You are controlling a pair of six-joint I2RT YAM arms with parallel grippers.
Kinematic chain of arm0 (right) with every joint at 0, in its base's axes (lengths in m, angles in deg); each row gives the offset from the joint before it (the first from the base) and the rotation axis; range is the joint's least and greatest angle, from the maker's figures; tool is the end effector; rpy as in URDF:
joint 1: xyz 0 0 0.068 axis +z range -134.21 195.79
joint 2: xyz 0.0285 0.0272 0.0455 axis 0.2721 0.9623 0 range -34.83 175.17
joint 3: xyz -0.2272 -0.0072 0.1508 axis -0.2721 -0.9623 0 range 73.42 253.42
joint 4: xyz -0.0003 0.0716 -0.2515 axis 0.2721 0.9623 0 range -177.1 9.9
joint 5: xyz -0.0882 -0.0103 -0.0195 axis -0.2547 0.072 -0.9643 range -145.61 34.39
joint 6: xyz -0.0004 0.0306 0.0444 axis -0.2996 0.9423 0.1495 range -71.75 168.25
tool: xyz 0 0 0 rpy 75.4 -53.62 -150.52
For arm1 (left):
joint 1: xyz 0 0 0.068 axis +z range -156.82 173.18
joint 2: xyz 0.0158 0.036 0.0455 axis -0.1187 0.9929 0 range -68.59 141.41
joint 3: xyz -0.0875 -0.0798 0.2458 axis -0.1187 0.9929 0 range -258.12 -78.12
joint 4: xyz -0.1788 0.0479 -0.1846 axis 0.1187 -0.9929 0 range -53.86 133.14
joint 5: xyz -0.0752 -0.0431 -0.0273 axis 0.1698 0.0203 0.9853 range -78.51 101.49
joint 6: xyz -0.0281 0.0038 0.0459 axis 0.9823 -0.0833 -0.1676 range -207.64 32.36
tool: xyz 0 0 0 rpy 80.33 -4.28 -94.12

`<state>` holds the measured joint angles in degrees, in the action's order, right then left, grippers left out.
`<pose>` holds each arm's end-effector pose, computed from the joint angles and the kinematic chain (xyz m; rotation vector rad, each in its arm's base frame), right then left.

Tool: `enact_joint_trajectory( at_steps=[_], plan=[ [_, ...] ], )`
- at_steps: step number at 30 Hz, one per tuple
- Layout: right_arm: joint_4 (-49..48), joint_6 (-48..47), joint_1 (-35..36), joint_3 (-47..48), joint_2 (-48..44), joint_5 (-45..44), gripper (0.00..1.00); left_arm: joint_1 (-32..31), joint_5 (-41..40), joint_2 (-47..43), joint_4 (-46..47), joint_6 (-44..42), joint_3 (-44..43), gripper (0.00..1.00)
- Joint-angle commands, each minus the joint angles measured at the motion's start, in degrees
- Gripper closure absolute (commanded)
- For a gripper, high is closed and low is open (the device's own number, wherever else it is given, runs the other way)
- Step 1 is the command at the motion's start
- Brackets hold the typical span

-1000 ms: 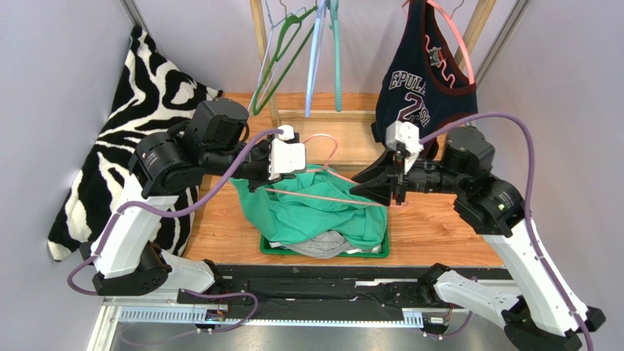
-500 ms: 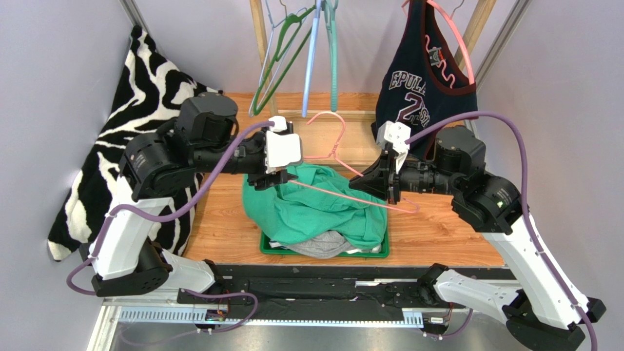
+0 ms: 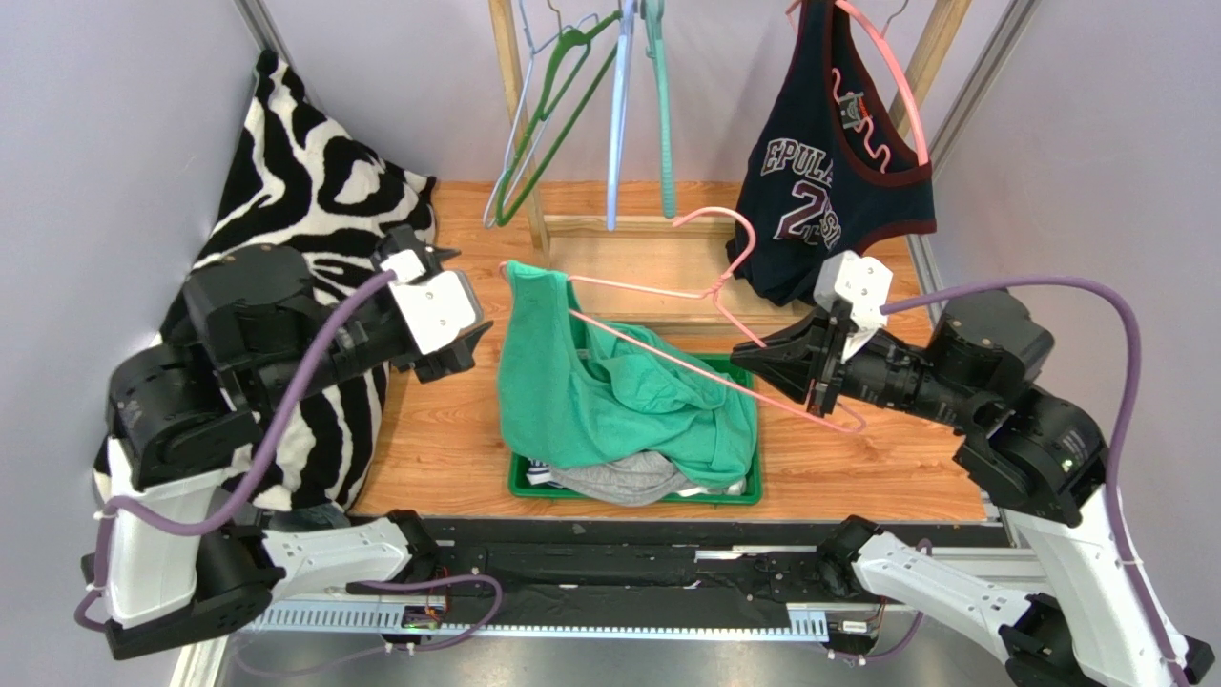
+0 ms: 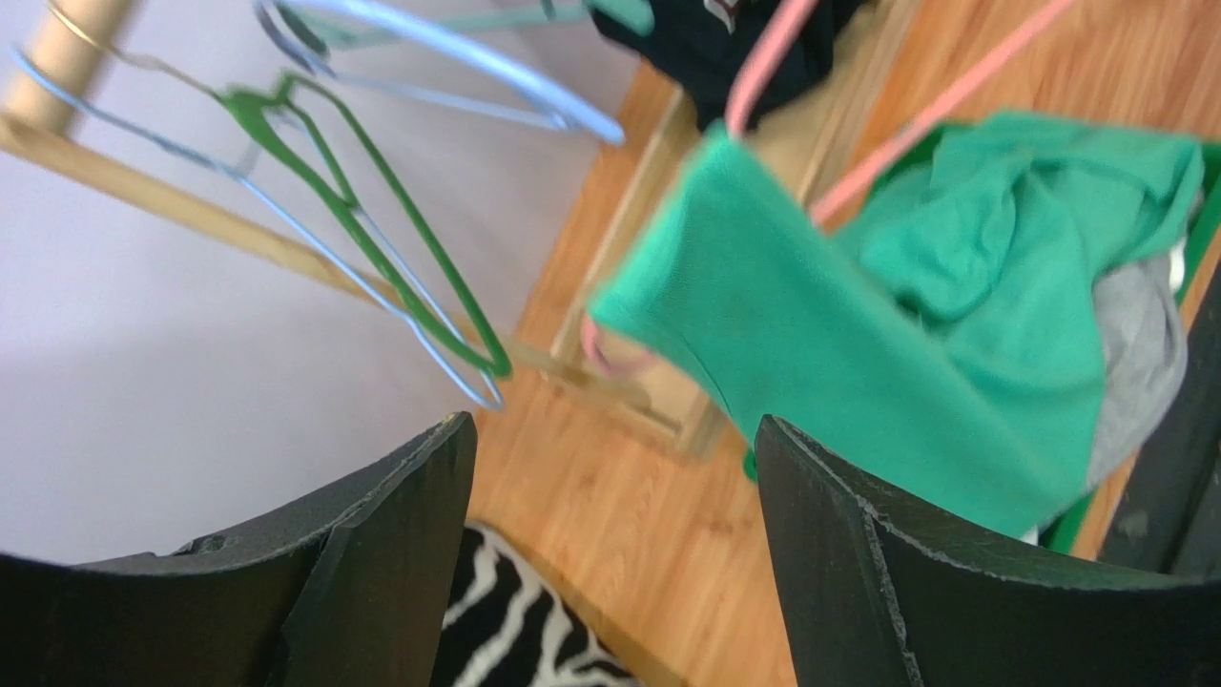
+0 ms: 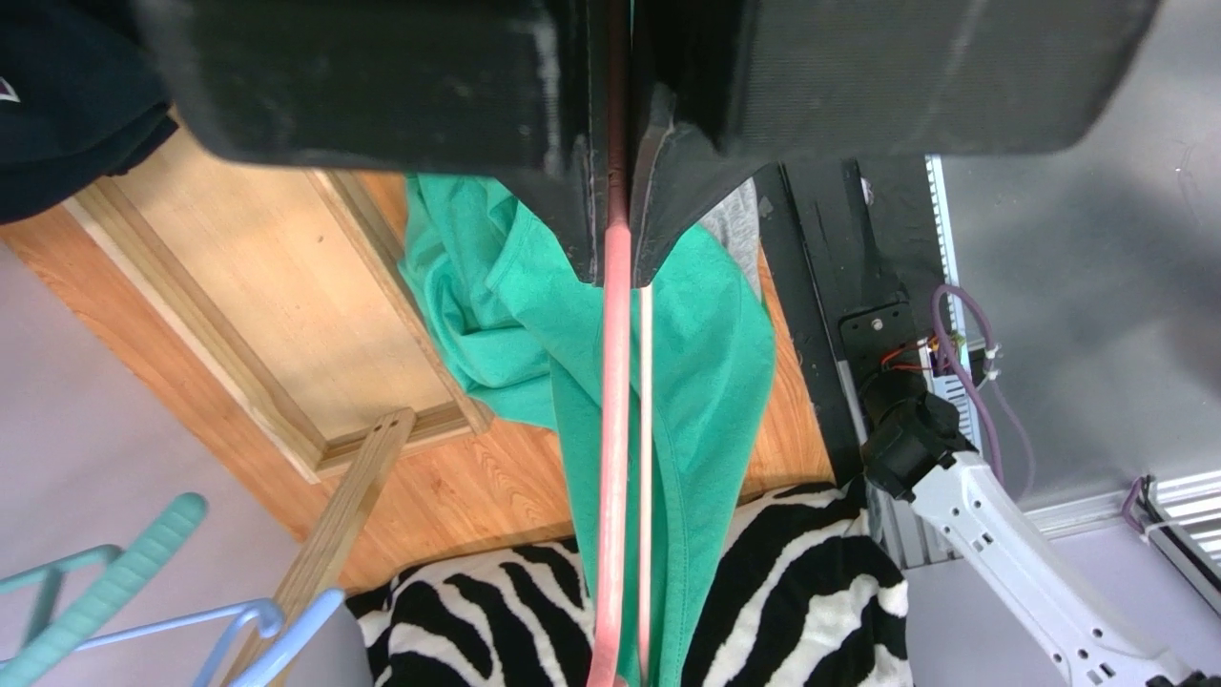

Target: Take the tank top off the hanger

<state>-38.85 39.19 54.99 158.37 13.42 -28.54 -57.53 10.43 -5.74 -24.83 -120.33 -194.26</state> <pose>0.0738 0.0811 0.4839 -1.0501 1.4859 0.7940 0.0662 -0.0800 0.5529 1.2088 1.3763 -0.2047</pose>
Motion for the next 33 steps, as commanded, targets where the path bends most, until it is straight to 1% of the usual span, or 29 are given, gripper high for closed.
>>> enact_joint_trajectory(
  at_steps=[1, 2, 5, 6, 10, 13, 14, 16, 17, 18, 19, 23, 26, 29, 30, 31, 33],
  plan=[
    [0.3, 0.2, -0.1, 5.1, -0.5, -2.6, 1.00, 1.8, -0.4, -1.0, 2.2, 2.5, 10.2, 0.21],
    [0.4, 0.2, -0.2, 5.6, -0.6, -2.9, 1.00, 1.8, 0.2, -1.1, 2.0, 2.7, 12.4, 0.21],
    [0.7, 0.3, -0.2, 6.8, -0.9, -3.0, 1.00, 1.9, 2.9, -1.1, 1.8, 3.9, 14.0, 0.21],
    [0.6, 0.5, -0.1, 7.0, -0.9, -2.6, 1.00, 2.0, 3.9, -0.9, 2.5, 4.4, 13.9, 0.22],
    [0.7, 1.2, -0.1, 7.5, -1.0, -2.0, 1.00, 2.0, 4.0, 1.0, 4.5, 6.8, 12.1, 0.22],
    [1.0, 1.4, -0.2, 7.5, -1.1, -1.9, 1.00, 2.0, 6.3, 1.8, 4.4, 7.5, 11.3, 0.27],
    [1.0, 1.3, -0.1, 7.4, -1.3, -2.2, 1.00, 2.0, 7.3, 2.1, 4.2, 7.5, 10.7, 0.38],
    [1.4, 1.3, -0.1, 7.4, -1.3, -2.4, 1.00, 2.1, 10.3, 2.6, 3.3, 6.5, 10.1, 0.54],
    [1.6, 1.4, -0.1, 7.5, -1.3, -2.5, 1.00, 2.1, 11.1, 2.8, 2.8, 6.3, 9.6, 0.79],
    [1.8, 1.3, -0.2, 7.6, -1.4, -2.8, 1.00, 2.1, 11.7, 3.1, 2.2, 5.9, 9.4, 0.92],
    [2.1, 1.2, -0.2, 7.6, -1.6, -3.2, 1.00, 2.2, 12.1, 3.2, 1.9, 5.9, 9.2, 1.00],
    [2.8, 0.6, -0.1, 8.4, -1.3, -4.8, 1.00, 3.5, 11.5, 2.5, 1.9, 6.5, 9.0, 1.00],
    [5.5, 0.4, -0.1, 10.2, -0.5, -6.2, 1.00, 4.7, 8.7, 1.9, 3.0, 7.5, 8.2, 1.00],
    [9.4, 0.0, -0.1, 11.9, -0.5, -6.6, 1.00, 7.6, 2.7, 0.7, 6.1, 9.7, 7.6, 1.00],
    [10.8, -0.5, -0.2, 12.7, -0.8, -7.5, 1.00, 9.7, -1.5, 0.4, 8.4, 11.7, 7.8, 1.00],
    [12.6, -1.2, -0.1, 13.3, -1.2, -8.0, 1.00, 10.6, -3.2, 0.1, 9.2, 12.6, 7.9, 1.00],
    [13.2, -1.2, -0.2, 13.2, -2.5, -8.4, 1.00, 11.3, -6.7, 0.1, 10.7, 13.4, 7.9, 1.00]
  ],
)
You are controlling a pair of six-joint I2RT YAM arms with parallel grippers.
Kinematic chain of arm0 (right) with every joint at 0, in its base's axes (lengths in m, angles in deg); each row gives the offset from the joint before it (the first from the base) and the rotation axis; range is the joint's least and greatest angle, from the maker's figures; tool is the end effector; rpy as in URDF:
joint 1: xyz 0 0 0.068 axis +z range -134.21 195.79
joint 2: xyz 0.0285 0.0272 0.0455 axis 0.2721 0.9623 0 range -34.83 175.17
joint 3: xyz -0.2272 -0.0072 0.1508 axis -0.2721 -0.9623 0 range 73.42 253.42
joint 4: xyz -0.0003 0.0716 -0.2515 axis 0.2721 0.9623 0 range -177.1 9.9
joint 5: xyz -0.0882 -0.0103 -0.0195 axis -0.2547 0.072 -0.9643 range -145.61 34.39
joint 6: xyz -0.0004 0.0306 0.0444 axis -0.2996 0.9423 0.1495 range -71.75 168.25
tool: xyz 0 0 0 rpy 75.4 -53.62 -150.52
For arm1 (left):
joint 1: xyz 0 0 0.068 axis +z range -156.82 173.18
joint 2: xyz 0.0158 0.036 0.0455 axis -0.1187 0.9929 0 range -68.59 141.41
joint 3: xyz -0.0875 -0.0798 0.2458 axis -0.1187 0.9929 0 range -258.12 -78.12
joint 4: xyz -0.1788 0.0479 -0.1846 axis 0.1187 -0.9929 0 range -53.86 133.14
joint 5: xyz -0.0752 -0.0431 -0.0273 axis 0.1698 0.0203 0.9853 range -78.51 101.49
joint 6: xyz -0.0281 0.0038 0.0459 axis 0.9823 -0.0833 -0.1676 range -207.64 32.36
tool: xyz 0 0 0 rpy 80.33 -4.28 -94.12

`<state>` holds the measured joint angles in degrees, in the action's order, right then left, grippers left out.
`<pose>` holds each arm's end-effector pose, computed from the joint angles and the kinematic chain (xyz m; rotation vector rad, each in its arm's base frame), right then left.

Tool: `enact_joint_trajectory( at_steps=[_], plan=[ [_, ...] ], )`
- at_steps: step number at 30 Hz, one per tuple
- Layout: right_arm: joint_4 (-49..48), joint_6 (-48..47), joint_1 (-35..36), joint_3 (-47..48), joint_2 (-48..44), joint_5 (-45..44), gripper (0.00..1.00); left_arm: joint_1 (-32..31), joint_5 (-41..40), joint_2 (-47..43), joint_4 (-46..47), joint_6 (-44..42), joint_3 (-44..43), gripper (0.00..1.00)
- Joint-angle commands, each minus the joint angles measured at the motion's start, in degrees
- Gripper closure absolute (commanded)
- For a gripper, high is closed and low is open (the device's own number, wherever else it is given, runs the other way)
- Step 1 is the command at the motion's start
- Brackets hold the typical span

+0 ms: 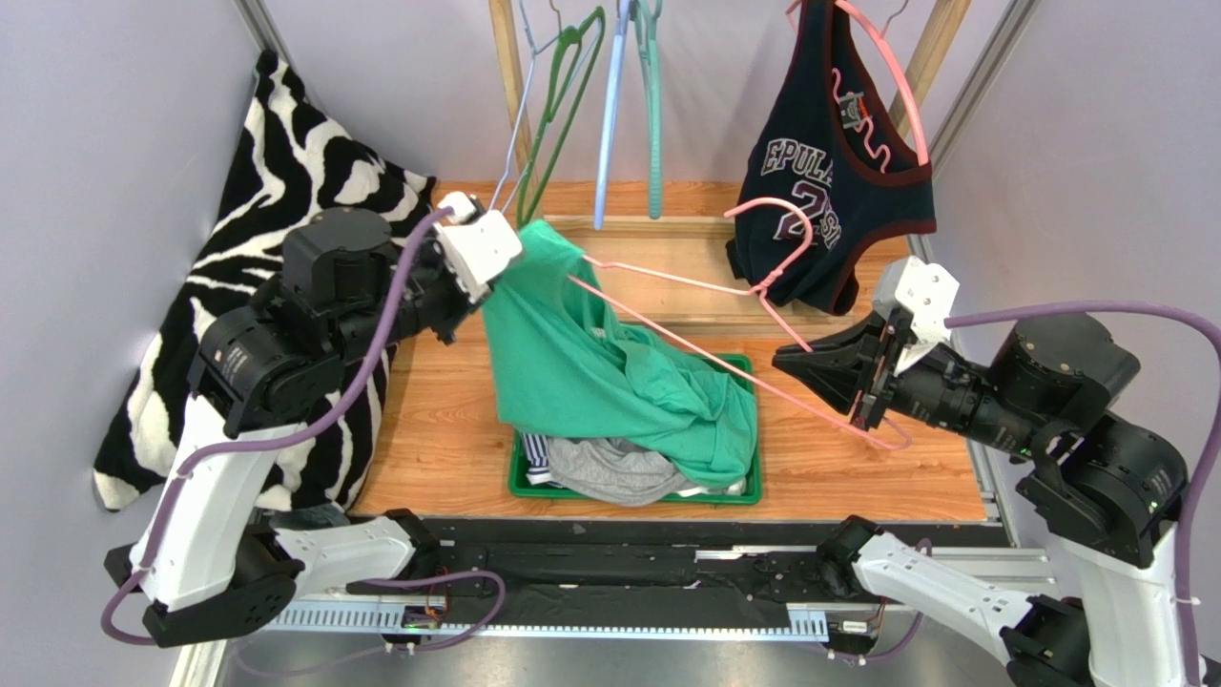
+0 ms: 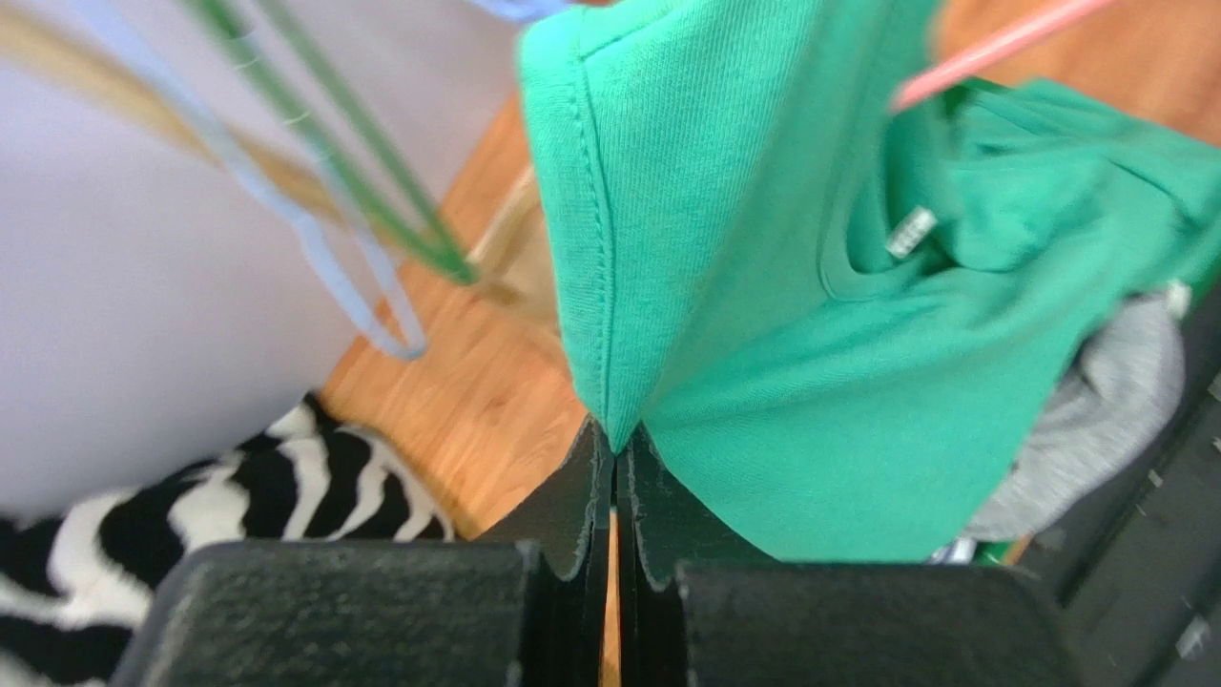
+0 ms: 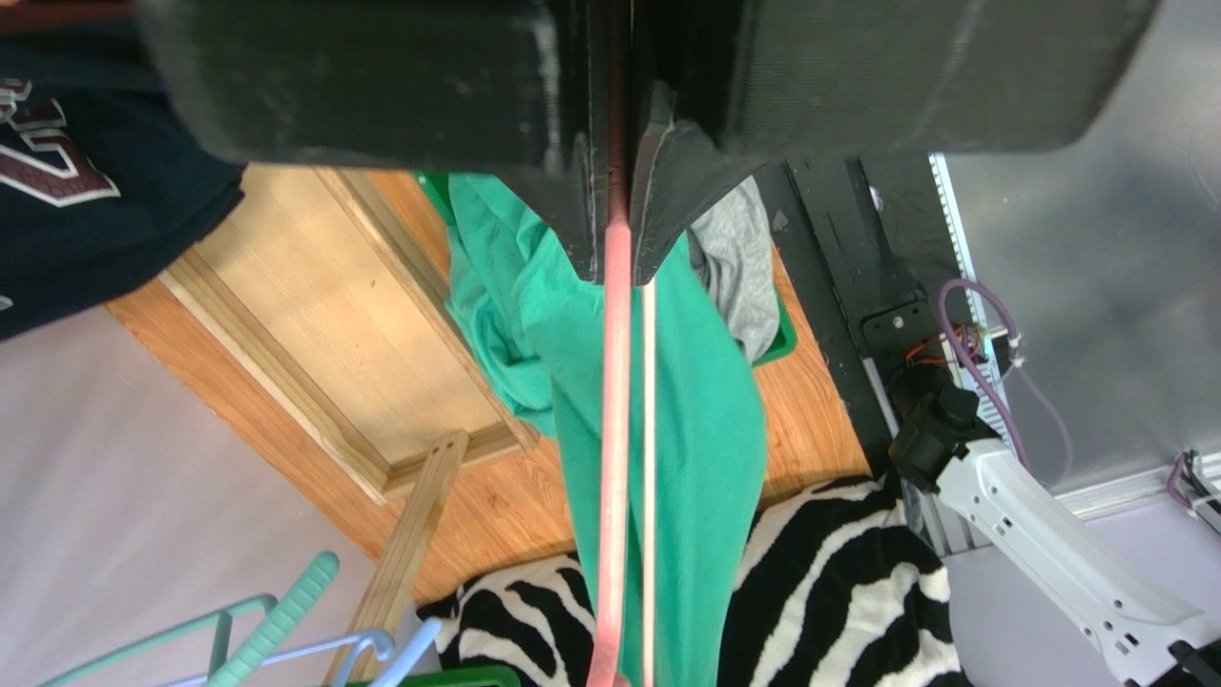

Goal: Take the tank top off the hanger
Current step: Remove the tank top from the hanger, then place the hanger at the clothesline.

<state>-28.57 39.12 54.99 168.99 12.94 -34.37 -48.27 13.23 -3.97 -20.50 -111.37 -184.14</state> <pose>0.0446 0.0531 0.5109 -0.9796 1.5088 0.7039 0.1134 -0.1017 0.5176 1.0758 1.6455 -0.2328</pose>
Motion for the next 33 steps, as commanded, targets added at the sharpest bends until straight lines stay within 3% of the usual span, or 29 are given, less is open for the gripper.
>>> enact_joint_trajectory(
  at_steps=[1, 5, 11, 14, 19, 24, 26, 30, 33],
  plan=[
    [2.9, -1.0, -0.1, 2.2, -3.4, -3.0, 1.00, 2.2, -10.2, -1.6, 6.5, 4.5, -2.8, 1.00],
    [3.0, 0.2, -0.1, -1.4, -7.2, -6.5, 1.00, 2.4, -9.7, -0.1, 6.3, 6.0, -7.0, 1.00],
    [2.1, -0.5, -0.1, -0.1, -12.3, -19.8, 1.00, 2.3, 7.1, 3.1, 2.2, 8.6, -14.3, 0.99],
    [-0.9, 0.9, 0.3, 1.7, -11.6, -26.8, 1.00, 1.9, 12.2, 5.3, 1.6, 9.2, -16.0, 0.99],
    [-4.3, 4.3, 0.4, 4.6, -3.0, -38.3, 1.00, -5.6, 12.7, 10.6, -0.4, 6.2, -21.4, 0.99],
    [-7.4, 5.6, 0.2, 7.4, 7.6, -40.5, 1.00, -9.9, 17.5, 14.4, -2.0, 5.3, -24.1, 0.99],
    [-10.8, 3.3, -0.3, 5.8, 11.2, -40.1, 1.00, -13.2, 16.5, 15.4, -2.2, 4.0, -25.3, 0.99],
    [-18.0, 3.4, -5.0, 5.9, 17.3, -35.6, 1.00, -14.1, 13.8, 19.0, -3.2, 3.9, -27.3, 1.00],
    [-21.2, 4.6, -9.2, 7.3, 21.7, -33.3, 1.00, -14.1, 13.6, 18.9, -2.7, 3.4, -21.0, 1.00]
  ],
)
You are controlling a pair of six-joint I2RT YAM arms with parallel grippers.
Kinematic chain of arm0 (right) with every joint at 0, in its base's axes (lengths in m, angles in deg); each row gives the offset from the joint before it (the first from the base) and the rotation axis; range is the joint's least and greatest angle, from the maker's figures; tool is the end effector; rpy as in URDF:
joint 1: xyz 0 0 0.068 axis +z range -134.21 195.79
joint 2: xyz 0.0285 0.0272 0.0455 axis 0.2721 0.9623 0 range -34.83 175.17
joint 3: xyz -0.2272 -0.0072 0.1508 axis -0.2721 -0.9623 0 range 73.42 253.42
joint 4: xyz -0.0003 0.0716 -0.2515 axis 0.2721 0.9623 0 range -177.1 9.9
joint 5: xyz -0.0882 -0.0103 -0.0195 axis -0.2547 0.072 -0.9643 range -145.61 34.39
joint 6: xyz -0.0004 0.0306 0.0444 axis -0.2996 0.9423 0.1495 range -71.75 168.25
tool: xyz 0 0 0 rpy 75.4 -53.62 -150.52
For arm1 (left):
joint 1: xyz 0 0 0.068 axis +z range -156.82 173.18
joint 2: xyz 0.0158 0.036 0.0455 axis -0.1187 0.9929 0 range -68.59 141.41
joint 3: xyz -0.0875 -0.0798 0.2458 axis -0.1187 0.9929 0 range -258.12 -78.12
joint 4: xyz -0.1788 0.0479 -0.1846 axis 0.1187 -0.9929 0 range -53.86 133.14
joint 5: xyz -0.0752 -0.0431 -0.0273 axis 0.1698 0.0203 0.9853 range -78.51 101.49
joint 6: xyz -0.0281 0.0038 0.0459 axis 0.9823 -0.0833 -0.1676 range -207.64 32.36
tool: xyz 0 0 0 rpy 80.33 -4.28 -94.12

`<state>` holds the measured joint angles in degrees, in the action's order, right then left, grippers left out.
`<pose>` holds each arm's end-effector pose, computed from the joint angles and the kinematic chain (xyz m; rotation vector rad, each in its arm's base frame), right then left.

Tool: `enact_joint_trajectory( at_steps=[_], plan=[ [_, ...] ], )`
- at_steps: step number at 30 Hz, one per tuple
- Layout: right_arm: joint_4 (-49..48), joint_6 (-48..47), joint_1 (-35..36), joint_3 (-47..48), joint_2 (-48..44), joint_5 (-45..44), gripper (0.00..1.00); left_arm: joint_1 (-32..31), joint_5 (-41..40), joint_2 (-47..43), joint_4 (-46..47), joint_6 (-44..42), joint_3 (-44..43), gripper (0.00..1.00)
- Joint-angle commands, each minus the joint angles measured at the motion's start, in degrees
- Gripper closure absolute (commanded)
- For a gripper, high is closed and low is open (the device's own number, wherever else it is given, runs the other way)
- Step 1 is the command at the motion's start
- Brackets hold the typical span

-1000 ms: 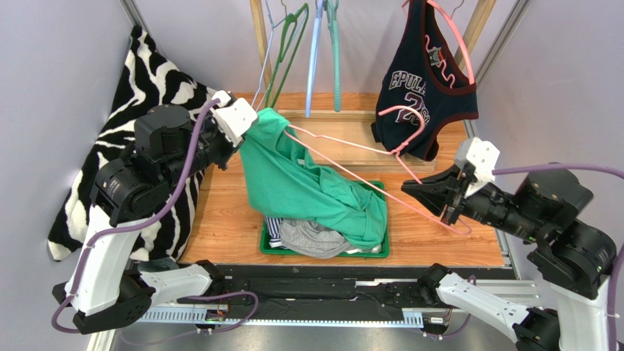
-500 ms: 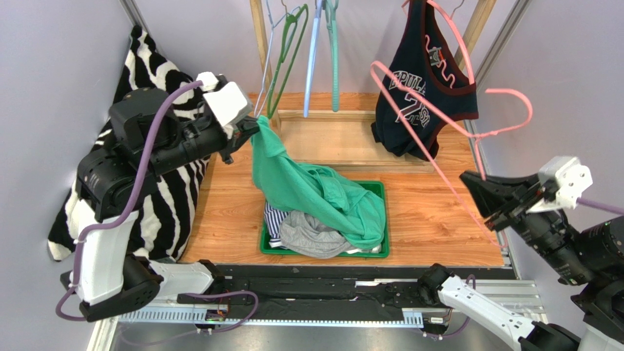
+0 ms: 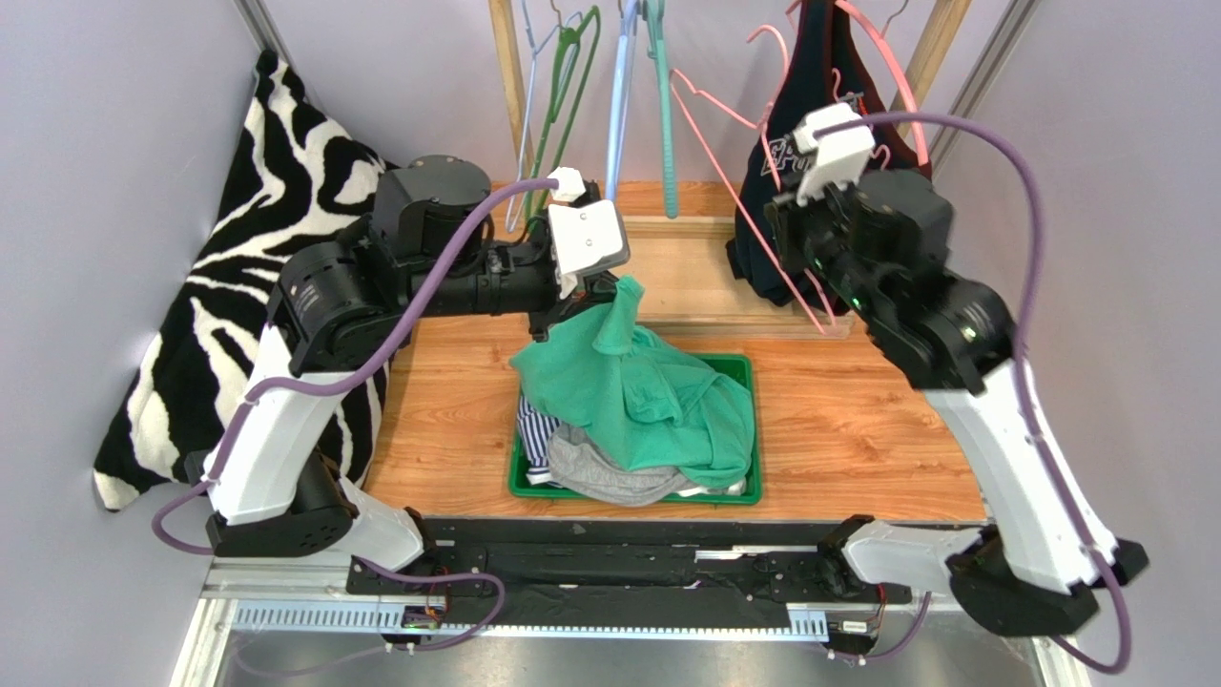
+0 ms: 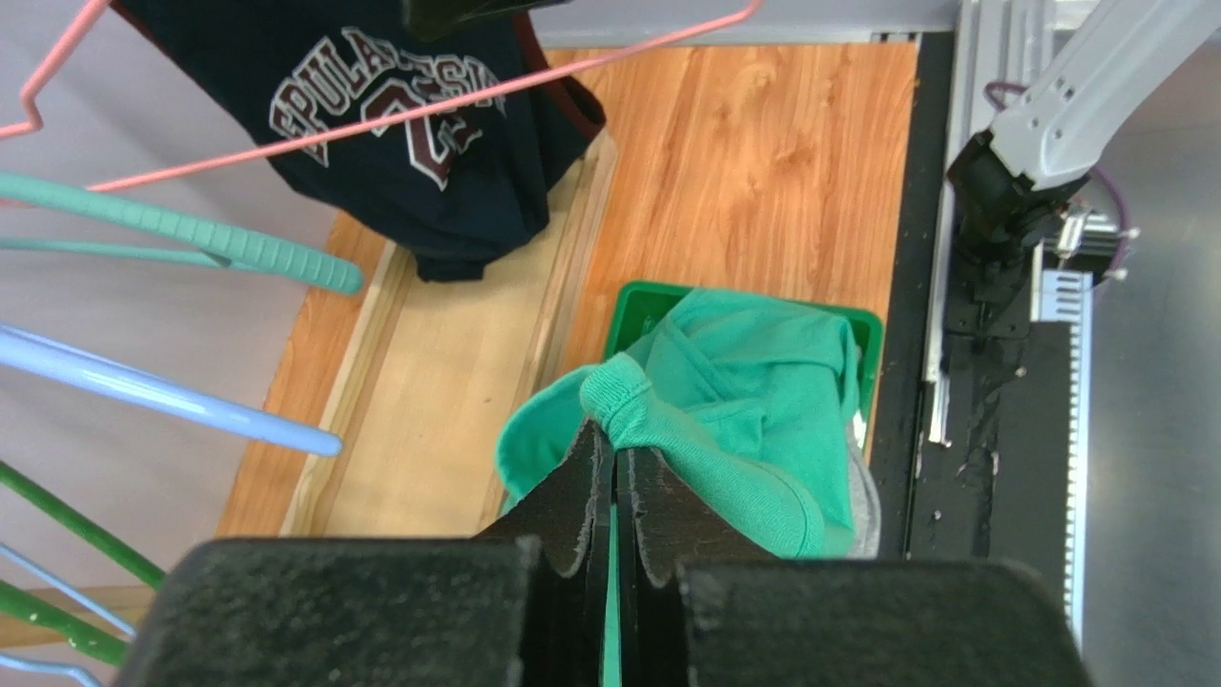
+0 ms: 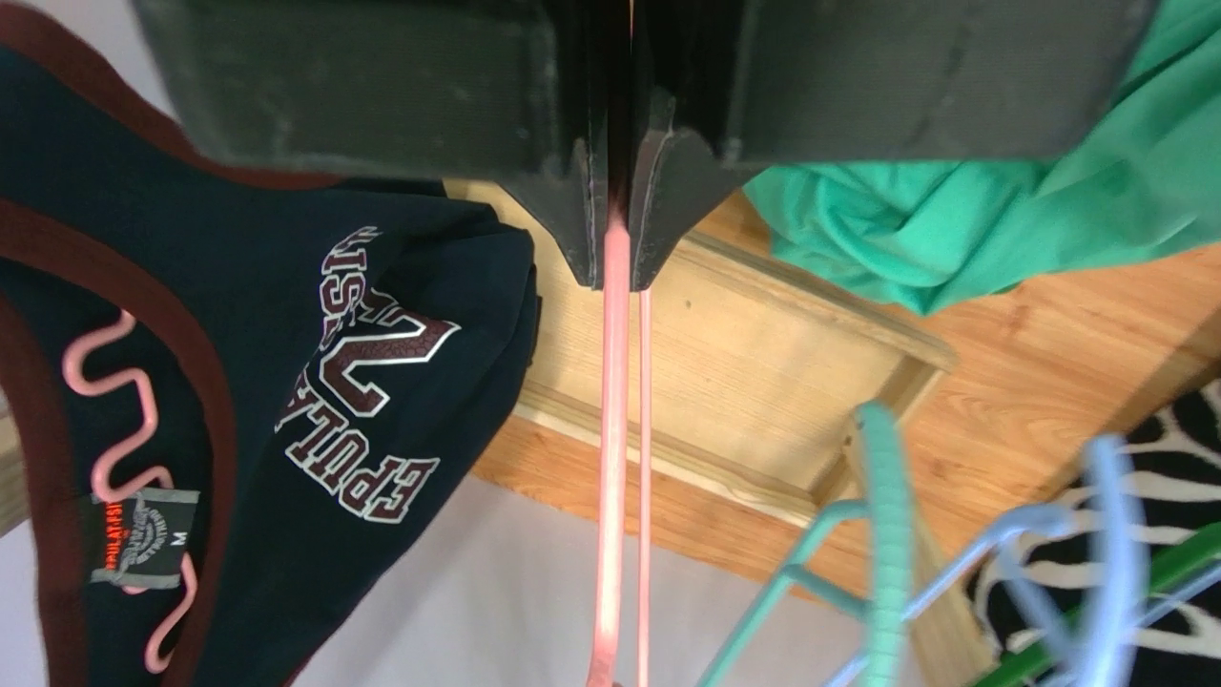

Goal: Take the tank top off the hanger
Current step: Place the hanger at the clothesline.

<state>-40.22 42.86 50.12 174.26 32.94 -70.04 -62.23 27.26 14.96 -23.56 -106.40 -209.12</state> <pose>0.1686 0.1044 0.5160 -0.4428 1.7509 0.1318 0.1135 -0.1817 0.5612 1.3257 1.4366 -0.6901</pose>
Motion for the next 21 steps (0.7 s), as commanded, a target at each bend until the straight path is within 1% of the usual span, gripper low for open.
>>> enact_joint_trajectory(
  at_steps=[1, 2, 3, 5, 6, 8, 9, 12, 16, 19, 21],
  plan=[
    [-10.4, 1.2, -5.4, 2.5, 2.5, 2.7, 1.00, -0.1, -0.3, -0.8, 1.4, -1.6, 7.1, 1.00],
    [-11.3, 1.5, -7.2, 3.1, 4.5, 3.4, 1.00, -0.1, -0.3, -1.6, 4.4, -1.9, 10.6, 1.00],
    [-12.4, 2.0, -8.1, 4.4, 5.4, 4.0, 1.00, -0.1, -0.7, -3.5, 6.0, -2.0, 17.6, 1.00],
    [-12.8, 2.4, -10.0, 6.6, 8.6, 5.4, 1.00, 0.0, -1.0, -5.1, 9.5, -2.1, 23.5, 1.00],
    [-13.0, 2.1, -10.2, 8.2, 9.6, 5.4, 1.00, 0.4, -0.9, -5.2, 10.4, -2.1, 28.3, 1.00],
    [-13.6, 1.4, -10.2, 9.6, 11.7, 4.7, 1.00, 1.3, 0.0, -5.0, 13.0, -1.5, 32.2, 1.00],
    [-13.9, 0.9, -10.3, 10.5, 13.8, 4.5, 1.00, 2.8, 0.7, -4.6, 13.7, -1.3, 35.2, 1.00],
    [-14.0, 0.6, -10.4, 13.6, 17.7, 4.4, 1.00, 4.1, 1.1, -3.0, 16.0, -2.5, 40.0, 1.00],
    [-14.0, 0.8, -10.8, 16.8, 21.8, 4.8, 1.00, 4.2, 0.7, -1.6, 19.5, -5.0, 45.9, 1.00],
    [-14.4, 1.1, -11.3, 18.2, 24.2, 4.9, 1.00, 4.3, -1.9, -0.2, 21.8, -5.1, 49.3, 1.00],
    [-15.1, 1.4, -11.9, 18.9, 24.9, 5.3, 1.00, 5.0, -0.7, -0.1, 22.7, -4.3, 50.9, 0.99]
  ],
)
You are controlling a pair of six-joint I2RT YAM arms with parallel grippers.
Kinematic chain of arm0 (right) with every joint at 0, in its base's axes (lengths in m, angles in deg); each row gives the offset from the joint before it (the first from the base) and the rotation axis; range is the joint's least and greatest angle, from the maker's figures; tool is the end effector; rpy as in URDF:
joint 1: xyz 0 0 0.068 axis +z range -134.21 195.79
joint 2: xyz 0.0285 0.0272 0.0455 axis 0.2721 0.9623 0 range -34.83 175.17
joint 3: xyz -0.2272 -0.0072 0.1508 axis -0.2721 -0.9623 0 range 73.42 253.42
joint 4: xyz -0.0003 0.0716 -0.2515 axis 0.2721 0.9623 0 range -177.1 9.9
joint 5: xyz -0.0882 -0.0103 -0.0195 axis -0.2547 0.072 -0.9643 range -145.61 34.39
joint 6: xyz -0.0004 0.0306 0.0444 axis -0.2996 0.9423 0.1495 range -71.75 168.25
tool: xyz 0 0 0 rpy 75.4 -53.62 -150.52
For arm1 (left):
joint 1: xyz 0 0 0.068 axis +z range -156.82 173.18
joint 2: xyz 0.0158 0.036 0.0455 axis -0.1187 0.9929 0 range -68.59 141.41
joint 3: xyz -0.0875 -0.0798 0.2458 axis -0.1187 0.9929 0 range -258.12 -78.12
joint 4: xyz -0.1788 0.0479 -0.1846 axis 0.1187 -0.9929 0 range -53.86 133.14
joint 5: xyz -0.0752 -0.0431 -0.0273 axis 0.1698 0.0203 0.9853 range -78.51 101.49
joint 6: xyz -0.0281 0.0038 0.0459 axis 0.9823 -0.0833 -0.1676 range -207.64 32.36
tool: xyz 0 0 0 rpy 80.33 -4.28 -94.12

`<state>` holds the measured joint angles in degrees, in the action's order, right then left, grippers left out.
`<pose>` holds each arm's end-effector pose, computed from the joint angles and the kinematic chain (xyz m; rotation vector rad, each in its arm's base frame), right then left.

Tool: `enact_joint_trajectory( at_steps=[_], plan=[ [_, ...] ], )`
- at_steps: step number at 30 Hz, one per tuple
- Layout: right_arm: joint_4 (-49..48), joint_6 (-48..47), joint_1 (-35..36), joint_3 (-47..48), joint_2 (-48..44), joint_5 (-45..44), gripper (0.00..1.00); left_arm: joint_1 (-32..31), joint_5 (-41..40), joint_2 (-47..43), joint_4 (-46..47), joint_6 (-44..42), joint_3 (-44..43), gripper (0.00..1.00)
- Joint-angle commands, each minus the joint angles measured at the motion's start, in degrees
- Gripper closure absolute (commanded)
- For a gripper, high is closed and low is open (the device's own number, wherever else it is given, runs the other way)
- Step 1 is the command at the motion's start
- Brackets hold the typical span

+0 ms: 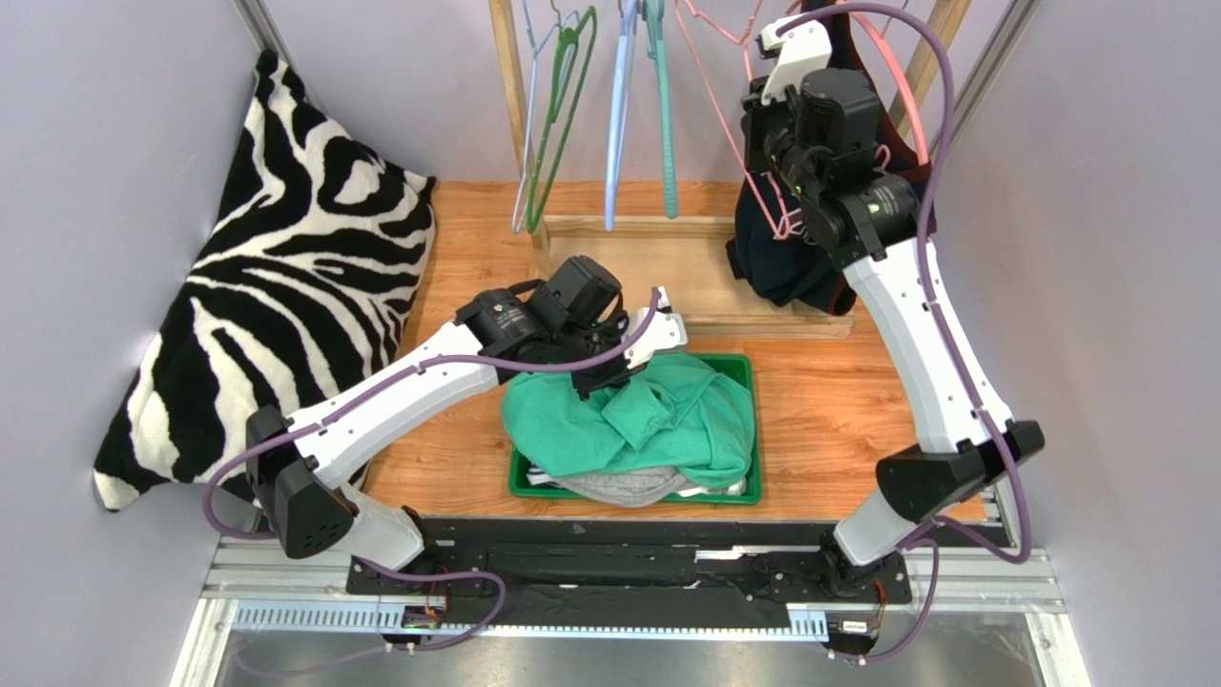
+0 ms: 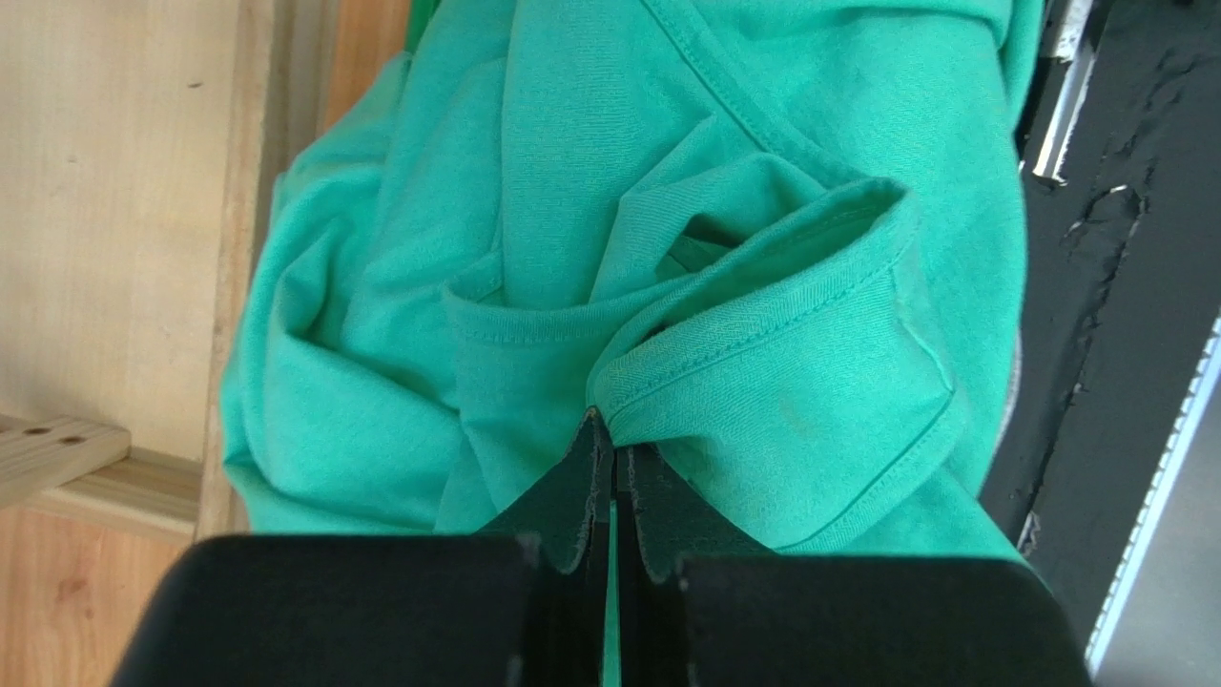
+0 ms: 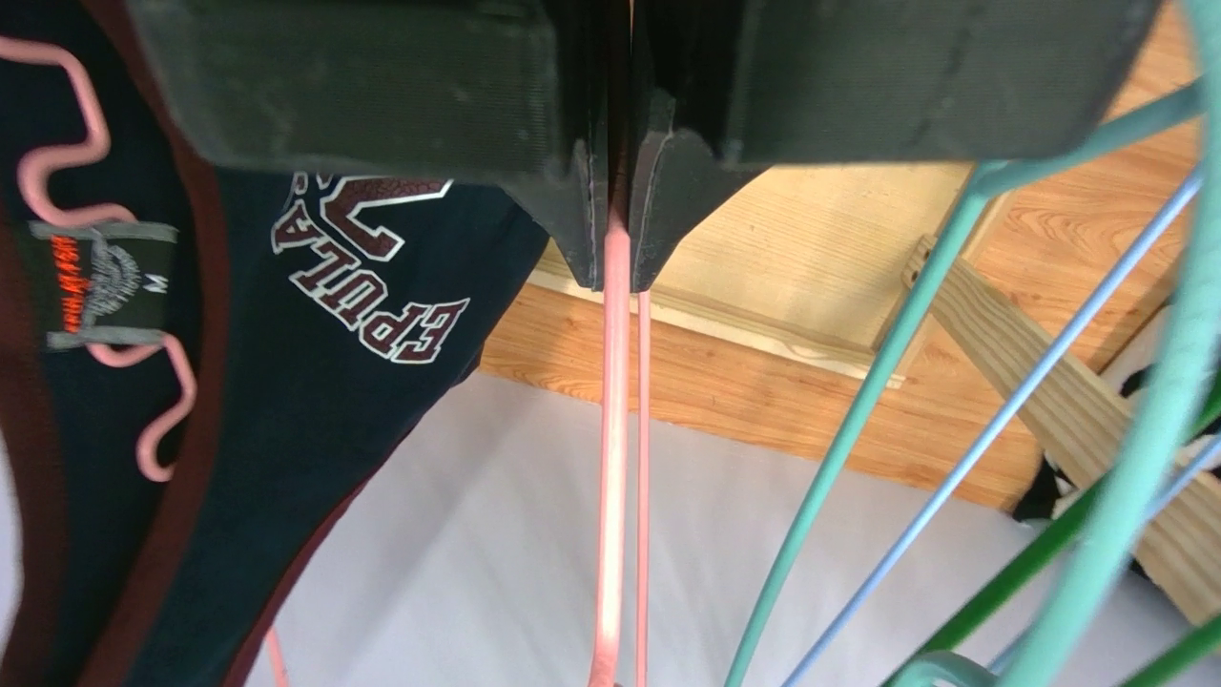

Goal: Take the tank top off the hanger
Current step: Place the hanger at the clothesline.

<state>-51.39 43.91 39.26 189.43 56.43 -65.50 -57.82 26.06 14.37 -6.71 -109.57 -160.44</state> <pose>0.3054 0.1260 0.5138 -0.3003 1.7343 0.0909 0.1832 -0.2406 0.3491 1.5686 1.9305 -0.5314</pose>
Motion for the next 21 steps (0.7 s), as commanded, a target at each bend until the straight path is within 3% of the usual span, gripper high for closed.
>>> enact_joint_trajectory(
  at_steps=[1, 4, 5, 6, 8, 11, 14, 21],
  plan=[
    [-4.4, 0.7, -1.1, 3.8, 1.8, 0.7, 1.00, 0.9, 0.4, 0.4, 7.3, -0.9, 2.8, 0.98],
    [-6.0, 2.3, -1.7, 4.0, 2.4, 1.4, 1.00, 1.0, -0.5, 0.8, 9.0, -1.7, 5.0, 0.92],
    [-6.7, 2.8, -1.8, 4.1, 2.8, 2.0, 1.00, 1.0, -0.6, 1.1, 9.4, -1.9, 5.6, 0.86],
    [-6.9, 2.9, -1.8, 4.4, 3.1, 2.1, 1.00, 1.0, -0.9, 1.2, 9.9, -2.1, 7.1, 0.74],
    [-6.6, 3.1, -1.8, 5.1, 4.2, 2.6, 1.00, 1.3, -2.0, 2.5, 11.4, -2.5, 8.7, 0.71],
    [-6.8, 3.2, -1.8, 5.4, 4.9, 2.9, 1.00, 2.0, -0.9, 4.0, 12.4, -2.1, 10.9, 0.52],
    [-6.9, 3.4, -1.8, 5.2, 5.7, 3.7, 1.00, 2.0, -0.9, 4.8, 13.4, -0.9, 12.8, 0.04],
    [-6.5, 3.9, -1.8, 3.8, 6.6, 4.1, 1.00, 2.0, -0.2, 2.6, 11.8, 1.6, 11.9, 0.02]
  ],
)
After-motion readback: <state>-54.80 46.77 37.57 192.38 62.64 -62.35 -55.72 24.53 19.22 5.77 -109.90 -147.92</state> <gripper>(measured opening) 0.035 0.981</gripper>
